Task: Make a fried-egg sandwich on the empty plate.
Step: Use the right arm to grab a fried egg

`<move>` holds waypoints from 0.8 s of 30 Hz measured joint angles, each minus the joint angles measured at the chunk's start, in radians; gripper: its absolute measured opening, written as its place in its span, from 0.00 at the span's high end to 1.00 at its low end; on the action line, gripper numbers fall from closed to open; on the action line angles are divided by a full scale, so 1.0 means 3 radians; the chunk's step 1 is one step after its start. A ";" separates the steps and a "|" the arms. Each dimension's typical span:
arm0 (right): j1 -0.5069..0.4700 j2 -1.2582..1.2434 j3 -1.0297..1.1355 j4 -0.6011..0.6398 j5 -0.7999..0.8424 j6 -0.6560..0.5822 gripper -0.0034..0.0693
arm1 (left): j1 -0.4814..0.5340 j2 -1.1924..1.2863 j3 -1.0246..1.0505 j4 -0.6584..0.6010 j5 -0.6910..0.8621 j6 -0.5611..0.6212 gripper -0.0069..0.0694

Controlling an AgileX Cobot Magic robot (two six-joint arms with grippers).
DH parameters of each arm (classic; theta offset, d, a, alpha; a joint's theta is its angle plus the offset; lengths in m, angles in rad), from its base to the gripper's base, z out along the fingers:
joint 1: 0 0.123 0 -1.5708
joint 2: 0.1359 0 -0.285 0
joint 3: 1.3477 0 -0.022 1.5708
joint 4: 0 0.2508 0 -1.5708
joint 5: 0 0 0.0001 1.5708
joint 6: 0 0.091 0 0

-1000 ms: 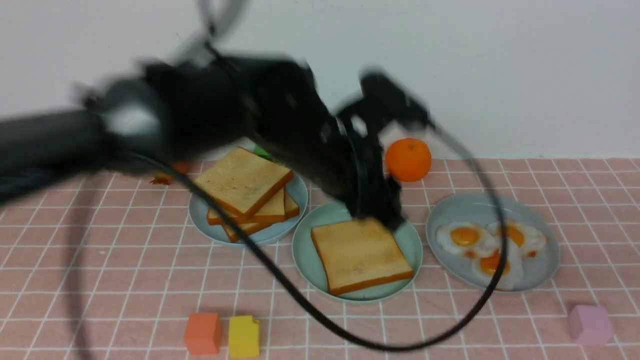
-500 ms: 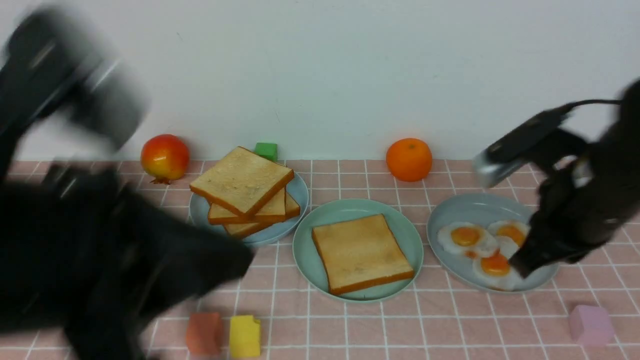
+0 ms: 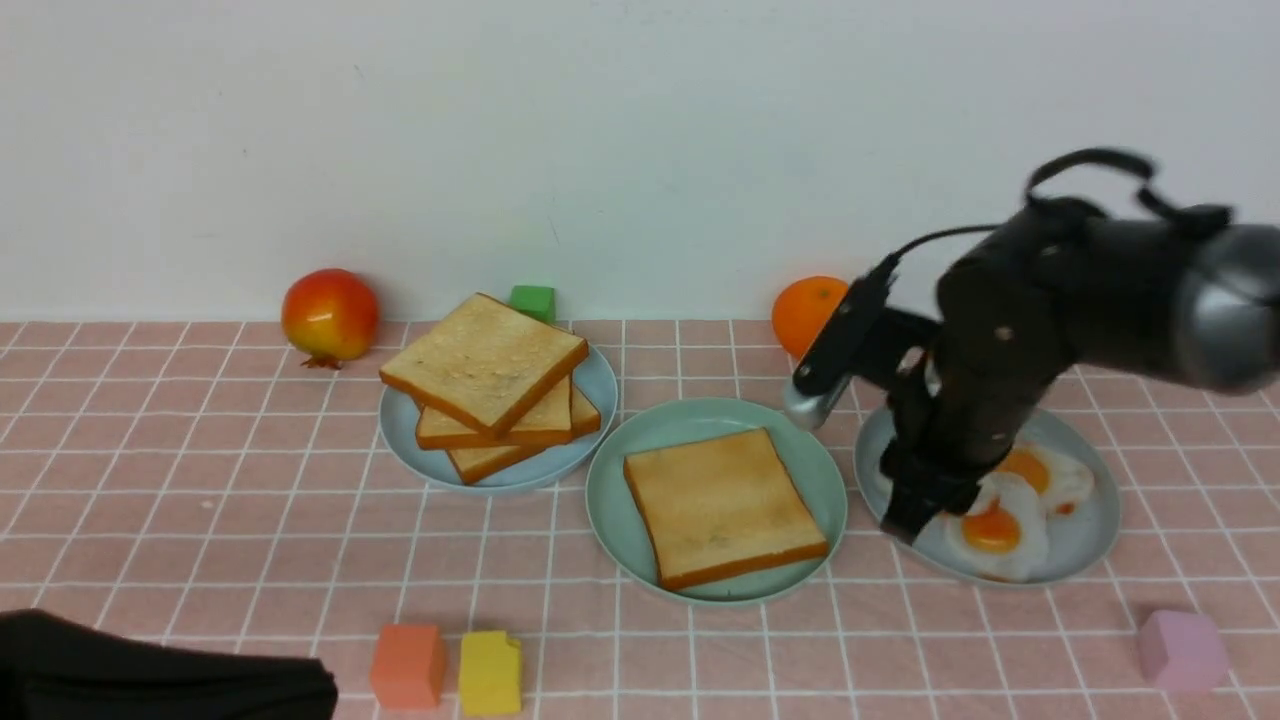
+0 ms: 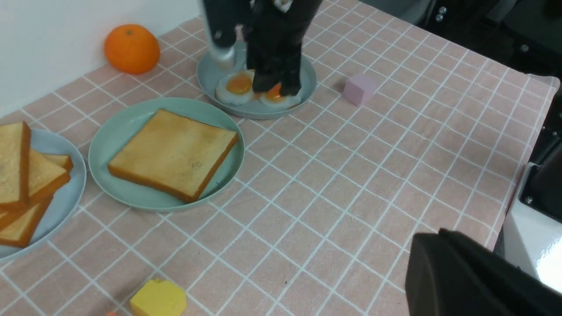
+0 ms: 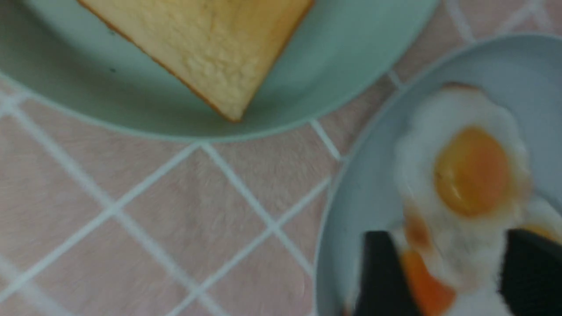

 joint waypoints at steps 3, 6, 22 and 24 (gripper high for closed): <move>0.0000 0.0196 -0.0079 -0.0121 -0.0033 -0.0017 0.22 | 0.0000 0.0000 0.0000 -0.0012 0.0060 0.0000 0.89; 0.0000 0.0310 -0.0135 -0.0280 -0.0093 -0.0024 0.15 | 0.0000 0.0000 0.0001 -0.0011 0.0112 0.0000 0.89; -0.0223 0.0510 -0.0186 -0.0314 -0.0245 -0.0064 0.24 | 0.0000 0.0000 0.0004 -0.0022 0.0178 -0.0003 0.89; -0.0230 0.0533 -0.0193 -0.0318 -0.0252 -0.0080 0.27 | 0.0000 0.0000 0.0004 -0.0022 0.0178 -0.0003 0.89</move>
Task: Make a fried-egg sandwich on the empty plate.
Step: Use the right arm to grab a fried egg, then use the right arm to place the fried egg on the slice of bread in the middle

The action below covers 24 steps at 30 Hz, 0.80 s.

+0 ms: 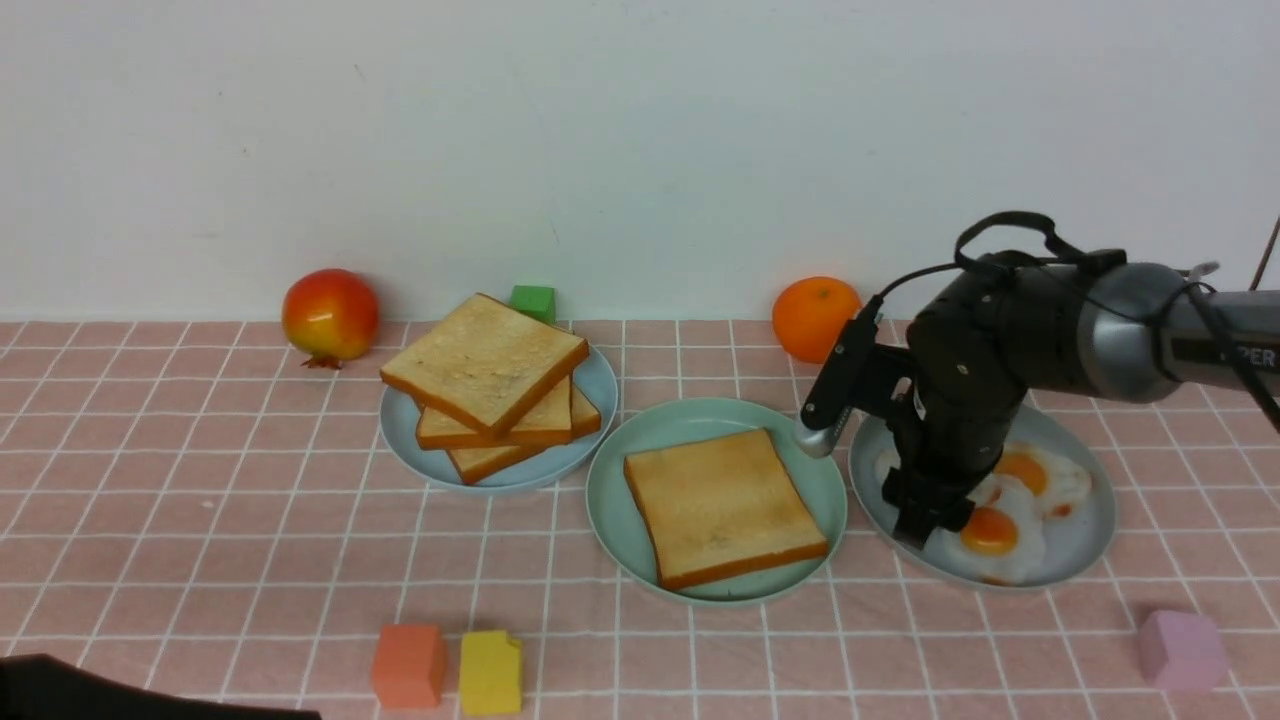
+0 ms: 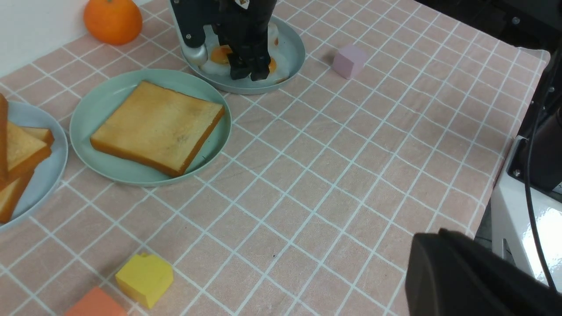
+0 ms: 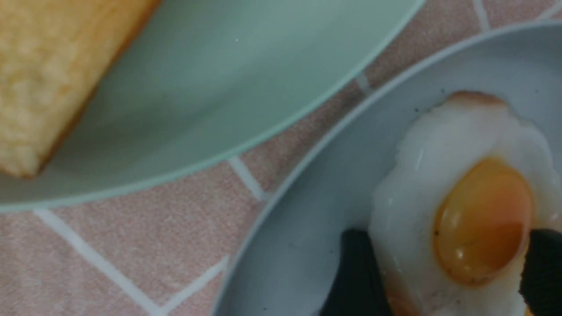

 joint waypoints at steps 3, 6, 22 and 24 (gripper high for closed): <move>0.0000 0.0010 -0.0011 -0.0005 0.0000 -0.0033 0.39 | 0.0000 0.0000 0.0000 -0.0007 0.0000 0.0000 0.89; 0.0000 0.0014 -0.0011 -0.0014 0.0003 -0.0050 0.42 | 0.0000 0.0000 0.0000 -0.0039 0.0000 0.0000 0.89; 0.0037 -0.0595 0.0028 0.0040 0.0518 -0.0058 0.82 | 0.0000 0.0000 0.0000 -0.0061 0.0000 0.0004 0.89; 0.0056 -0.0677 0.0031 0.0054 0.0580 -0.0058 0.82 | 0.0000 0.0000 0.0000 -0.0061 0.0000 0.0004 0.89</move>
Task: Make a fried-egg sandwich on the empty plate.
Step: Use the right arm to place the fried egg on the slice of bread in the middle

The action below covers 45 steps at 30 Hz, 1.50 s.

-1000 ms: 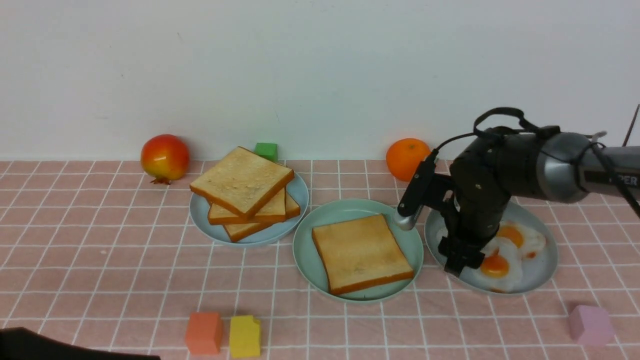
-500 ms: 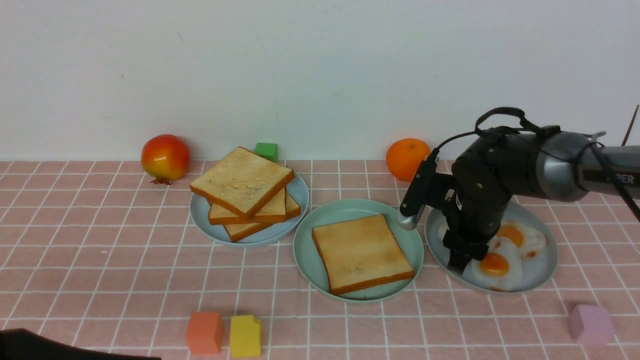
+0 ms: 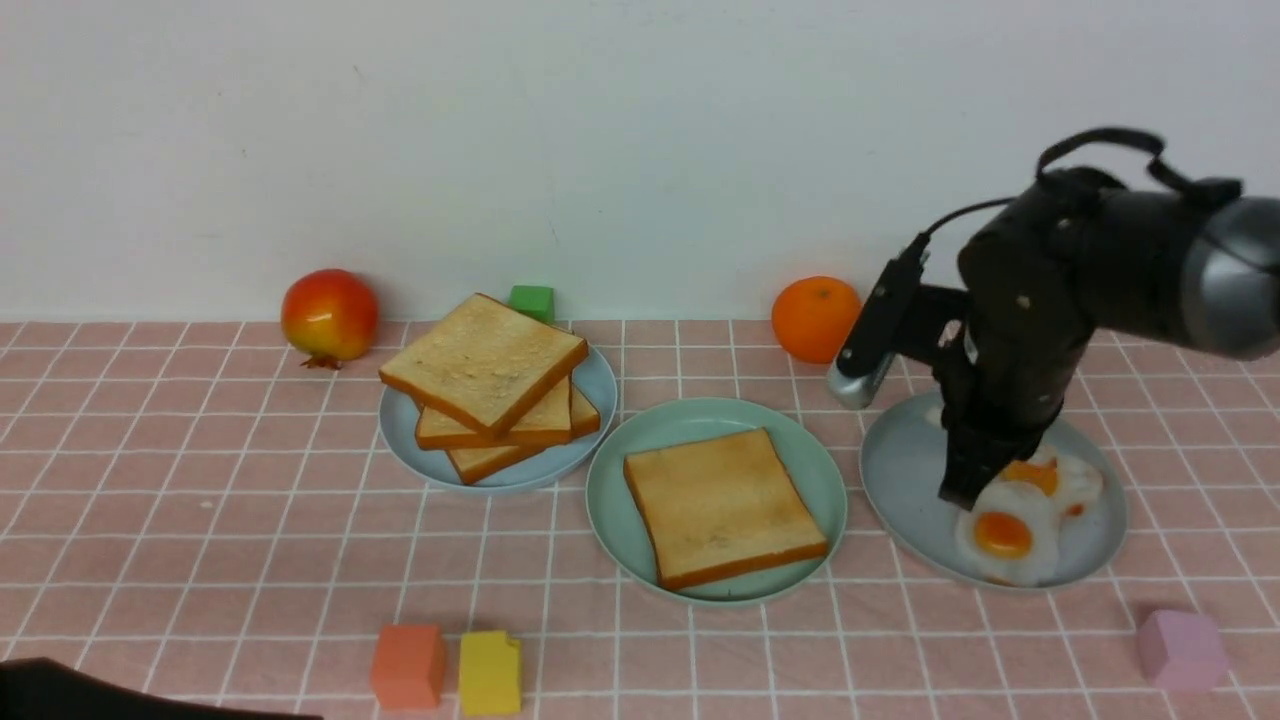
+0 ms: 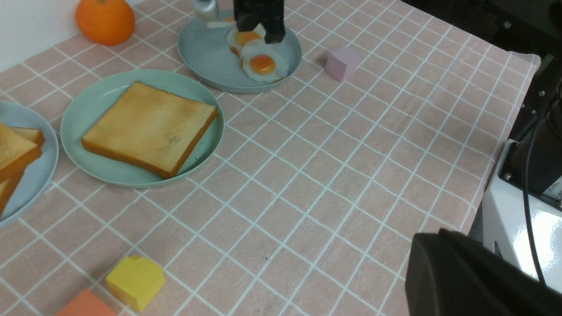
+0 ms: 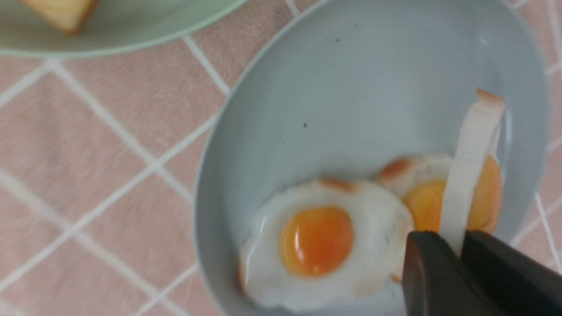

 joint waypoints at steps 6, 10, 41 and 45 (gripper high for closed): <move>0.0214 -0.0196 0.0010 0.0017 0.0224 0.0282 0.82 | 0.0000 0.0000 0.0000 0.0013 0.0001 -0.0002 0.89; 0.0710 -0.0399 0.0020 0.0009 0.0236 0.0757 0.82 | 0.0000 0.0000 0.0000 0.0125 0.0001 -0.0101 0.89; 0.1382 0.0527 0.0173 -0.1398 -0.0786 0.1987 0.76 | 0.0000 0.0000 0.0000 0.0404 0.0052 -0.0474 0.89; 0.1382 0.0527 0.0173 -0.1401 -0.0805 0.2041 0.55 | 0.0000 0.0000 0.0000 0.0401 0.0052 -0.0474 0.89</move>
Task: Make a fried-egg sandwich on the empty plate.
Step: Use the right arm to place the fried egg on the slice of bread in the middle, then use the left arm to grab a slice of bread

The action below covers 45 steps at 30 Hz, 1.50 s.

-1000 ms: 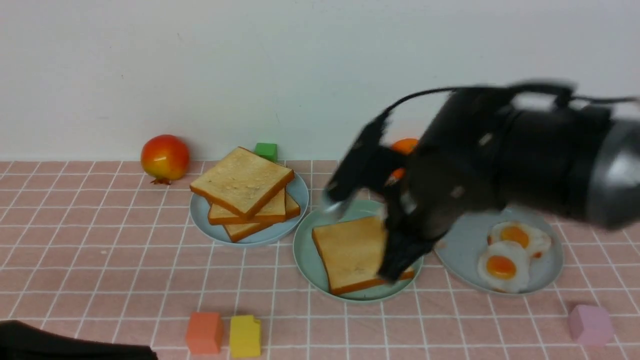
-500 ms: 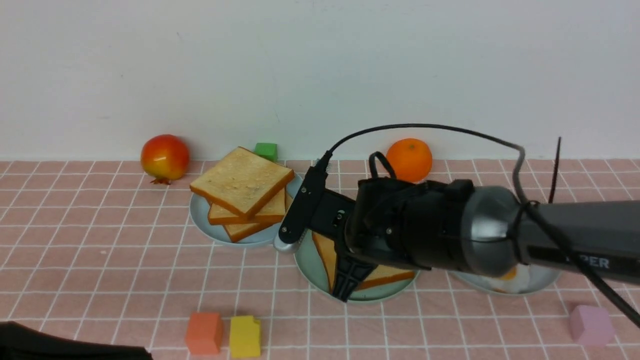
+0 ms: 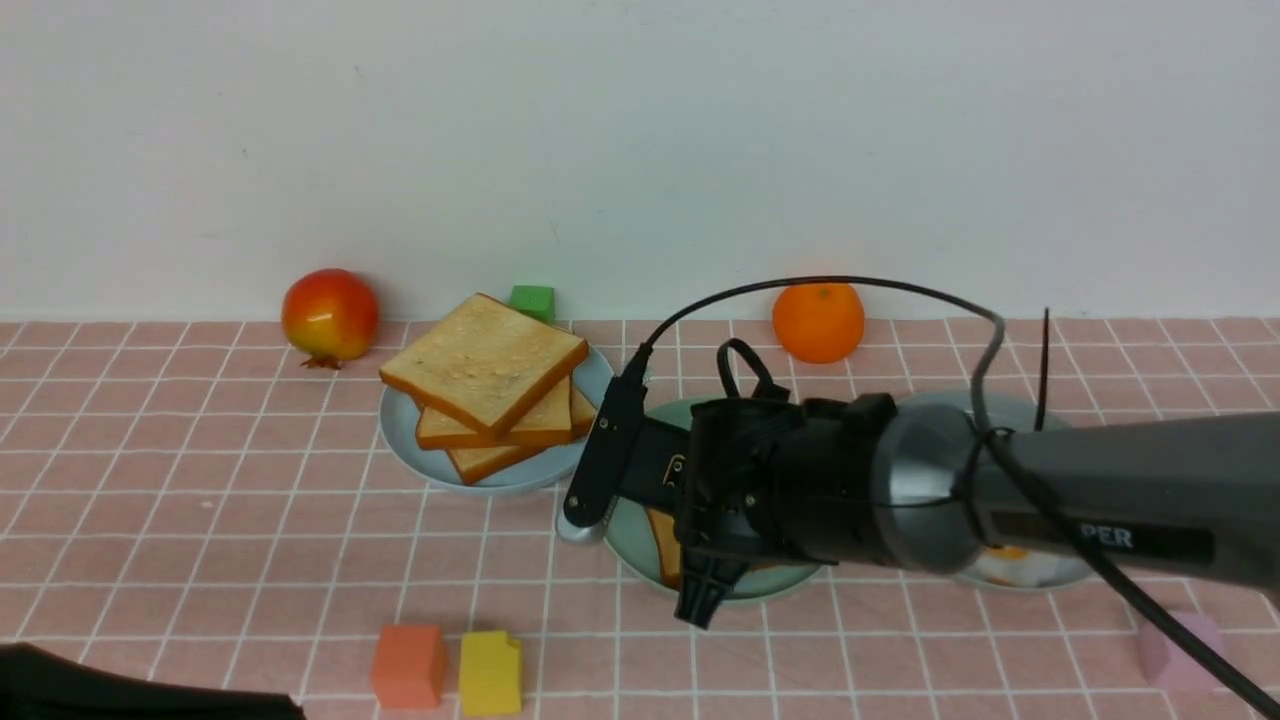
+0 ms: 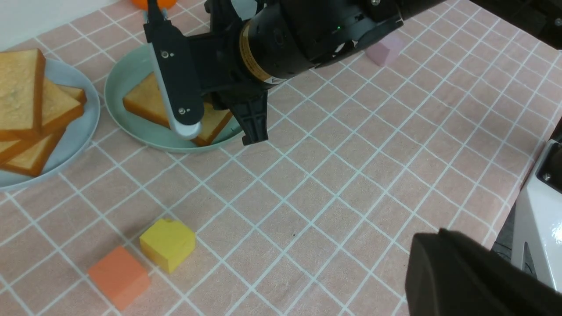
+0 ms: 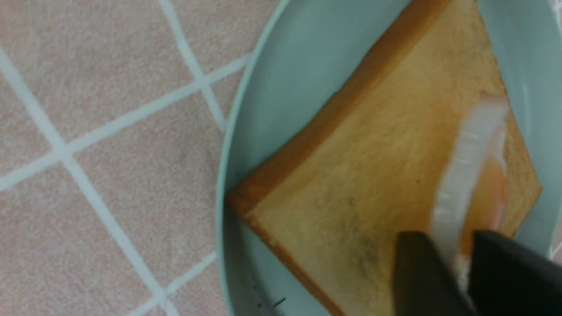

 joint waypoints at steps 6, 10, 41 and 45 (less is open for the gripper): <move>0.0089 -0.0223 0.0005 0.0000 0.0164 0.0210 0.14 | 0.0000 0.0032 0.0000 0.0000 0.0040 -0.0261 0.89; 0.0323 -0.0703 0.0005 0.0074 0.0560 0.0300 0.05 | 0.0000 0.0362 -0.0011 0.0019 0.0089 -0.0543 0.89; 0.0622 -0.3745 0.0635 0.2110 0.2129 0.0480 0.95 | 0.0930 0.4619 -0.2547 0.1093 -0.0686 0.0028 0.43; 0.0622 -0.3778 0.0635 0.2114 0.2129 0.0480 0.95 | 0.0930 0.4797 -0.2559 0.1341 -0.0959 0.0028 0.42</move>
